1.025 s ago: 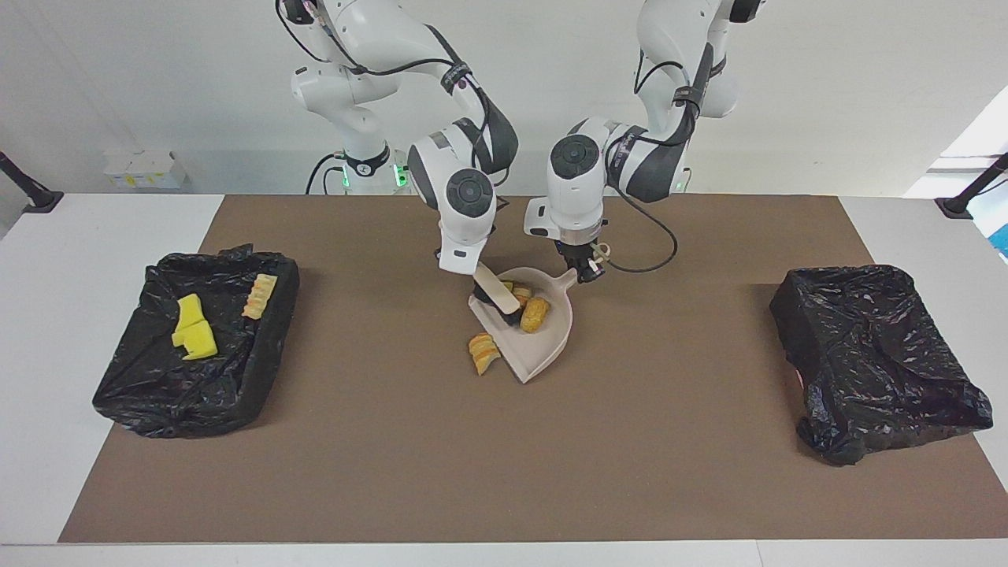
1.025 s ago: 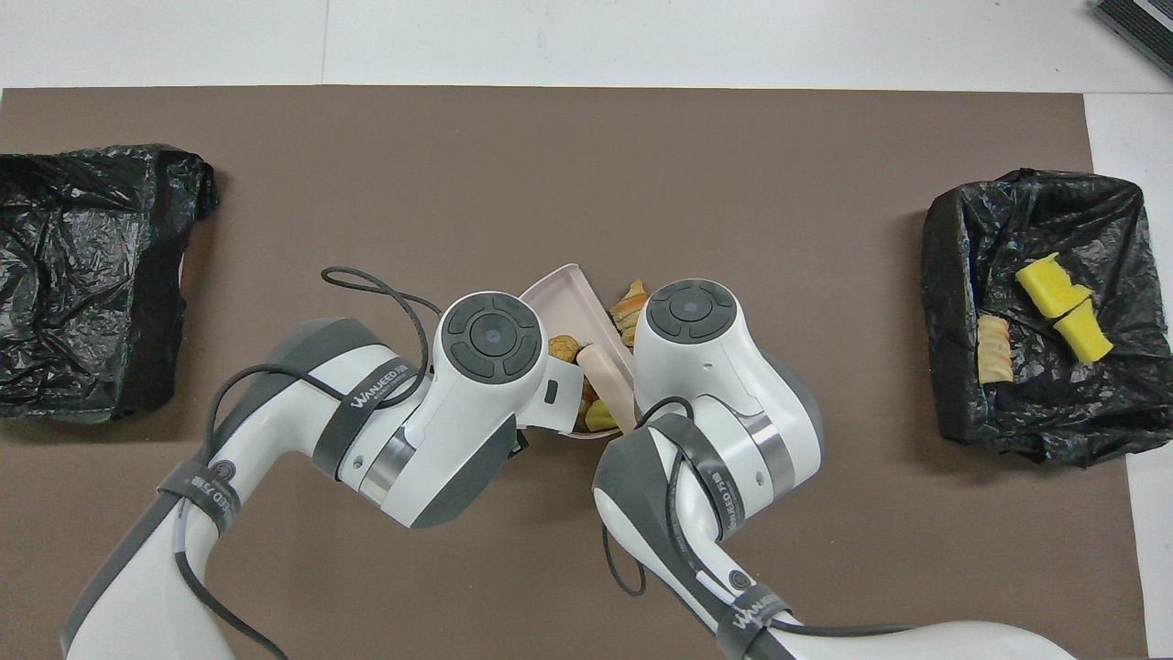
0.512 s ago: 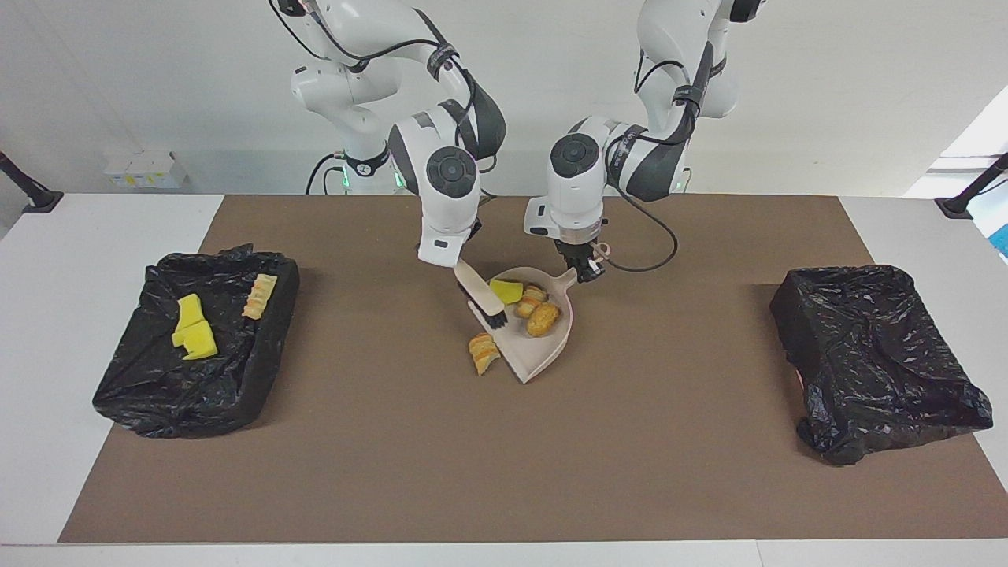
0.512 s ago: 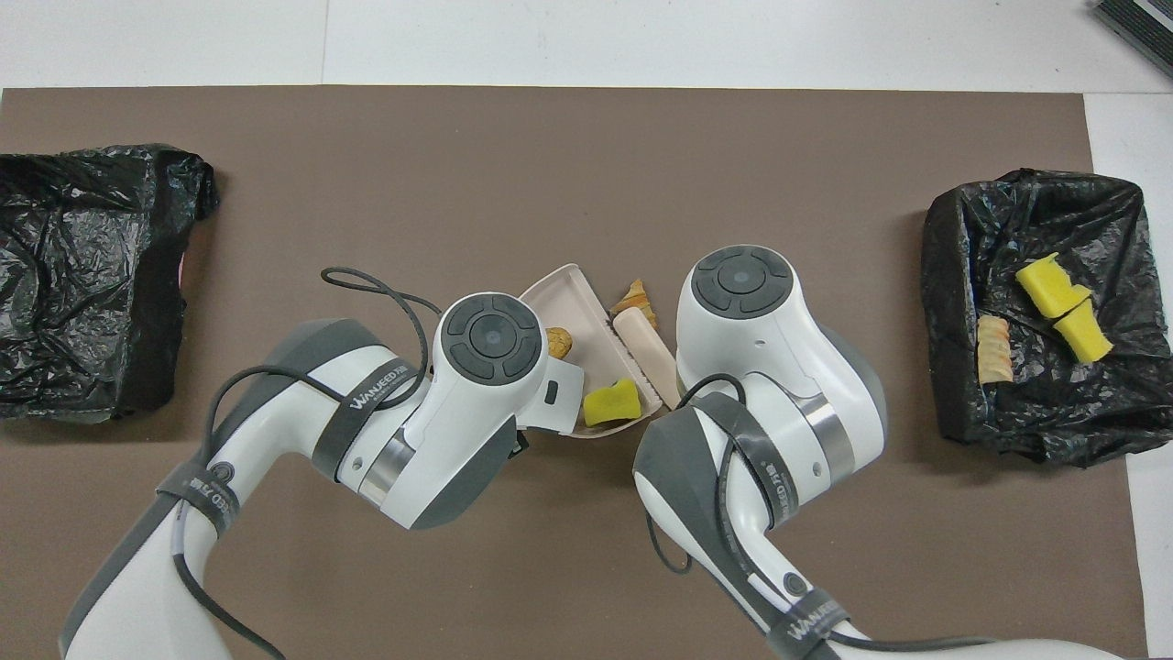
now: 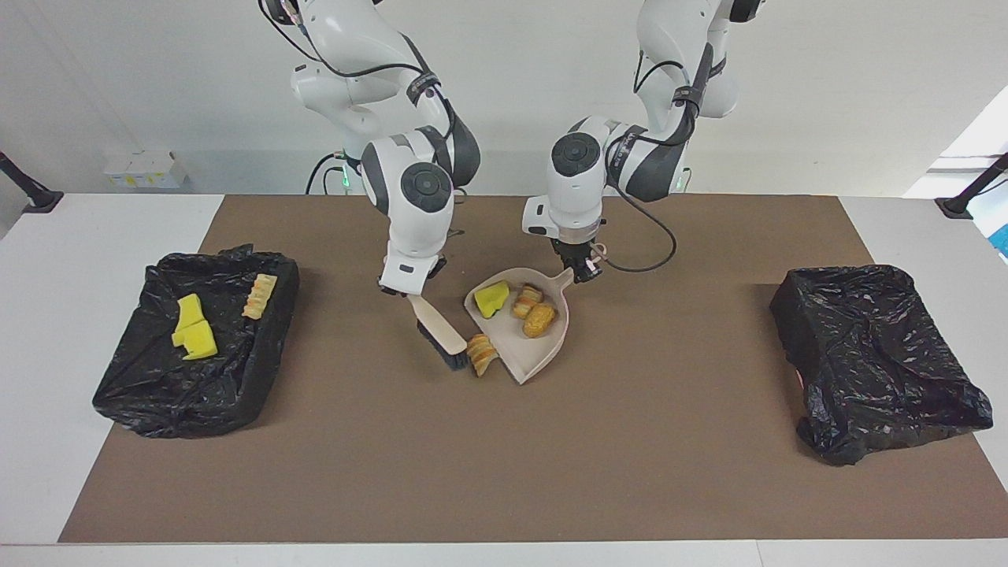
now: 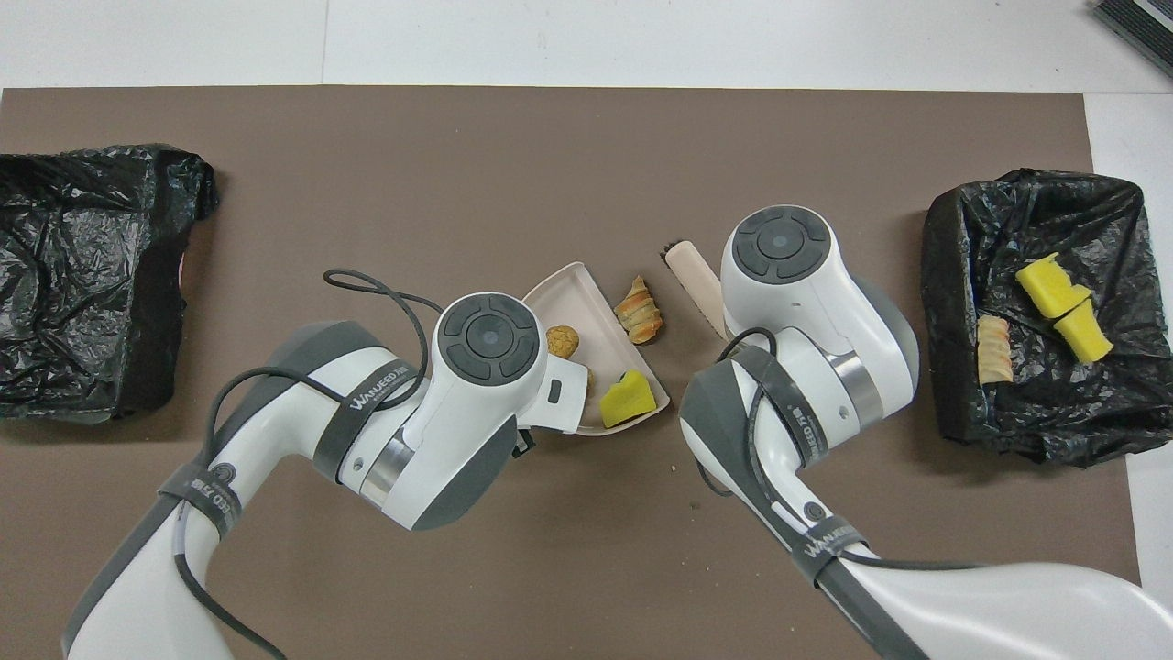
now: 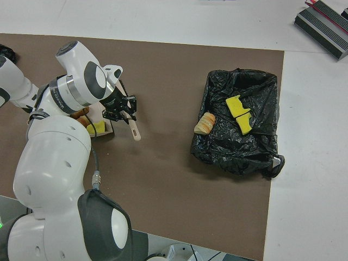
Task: Sweep and dump trash in bin
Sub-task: 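Brush the pieces into the dustpan held by the left gripper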
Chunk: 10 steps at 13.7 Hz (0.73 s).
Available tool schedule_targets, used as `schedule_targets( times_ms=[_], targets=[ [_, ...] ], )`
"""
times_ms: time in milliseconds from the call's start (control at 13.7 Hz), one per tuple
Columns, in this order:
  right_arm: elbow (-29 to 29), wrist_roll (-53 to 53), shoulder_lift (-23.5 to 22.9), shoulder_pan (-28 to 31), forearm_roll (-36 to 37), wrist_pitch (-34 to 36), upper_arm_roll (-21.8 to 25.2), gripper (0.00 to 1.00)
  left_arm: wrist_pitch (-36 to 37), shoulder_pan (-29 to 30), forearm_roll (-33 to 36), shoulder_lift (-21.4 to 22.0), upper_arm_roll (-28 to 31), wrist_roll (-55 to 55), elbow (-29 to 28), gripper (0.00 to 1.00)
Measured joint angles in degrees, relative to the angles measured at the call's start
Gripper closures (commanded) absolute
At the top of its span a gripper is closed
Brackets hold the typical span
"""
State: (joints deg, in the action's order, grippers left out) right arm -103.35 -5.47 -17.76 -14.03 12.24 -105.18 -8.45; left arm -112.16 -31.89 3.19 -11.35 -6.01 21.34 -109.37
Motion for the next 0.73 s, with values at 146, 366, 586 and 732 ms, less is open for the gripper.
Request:
schedule_targets(
  times_ms=[146, 366, 586, 732],
  targets=[
    [1.6, 0.0, -3.0, -0.1, 0.3, -0.9, -0.2, 1.0, 0.0, 0.0, -0.2, 0.0, 0.0, 0.0, -0.1, 1.0],
    [2.2, 0.0, -4.1, -1.6, -0.3, -3.2, -0.5, 1.0, 0.0, 0.0, -0.4, 0.0, 0.0, 0.0, -0.3, 1.0],
    [0.6, 0.1, -3.7, -4.3, -6.0, -2.9, -0.8, 1.0, 0.0, 0.0, -0.5, 0.0, 0.0, 0.0, -0.8, 1.0],
    [0.0, 0.2, -3.0, -5.7, -11.6, -0.8, -0.8, 1.0, 0.0, 0.0, -0.5, 0.2, 0.0, 0.0, -1.2, 1.0]
  ],
)
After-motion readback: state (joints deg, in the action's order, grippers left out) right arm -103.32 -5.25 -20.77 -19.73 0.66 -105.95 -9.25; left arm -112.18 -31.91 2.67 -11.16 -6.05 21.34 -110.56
